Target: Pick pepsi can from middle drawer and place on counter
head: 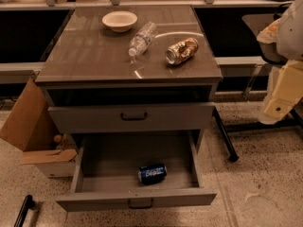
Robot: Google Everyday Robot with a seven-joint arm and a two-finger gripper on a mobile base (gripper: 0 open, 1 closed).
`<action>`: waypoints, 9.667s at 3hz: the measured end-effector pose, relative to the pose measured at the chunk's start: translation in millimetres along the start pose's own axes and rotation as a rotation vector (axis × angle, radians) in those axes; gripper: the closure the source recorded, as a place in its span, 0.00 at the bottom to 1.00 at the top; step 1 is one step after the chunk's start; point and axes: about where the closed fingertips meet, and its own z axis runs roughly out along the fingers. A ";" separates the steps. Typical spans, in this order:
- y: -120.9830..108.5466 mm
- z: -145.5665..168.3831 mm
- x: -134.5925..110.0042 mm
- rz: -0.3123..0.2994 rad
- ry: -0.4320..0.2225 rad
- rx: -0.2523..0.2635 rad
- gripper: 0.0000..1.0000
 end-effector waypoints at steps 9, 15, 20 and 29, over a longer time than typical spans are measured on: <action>112.3 303.2 -65.1 -0.180 -0.308 -0.279 0.00; 117.8 487.0 -76.8 -0.265 -0.320 -0.347 0.00; 92.5 552.0 -76.1 -0.329 -0.407 -0.301 0.00; 122.0 641.3 -94.6 -0.420 -0.335 -0.352 0.66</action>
Offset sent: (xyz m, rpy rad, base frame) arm 0.0029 0.0581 -0.0653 0.2421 0.0196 0.0699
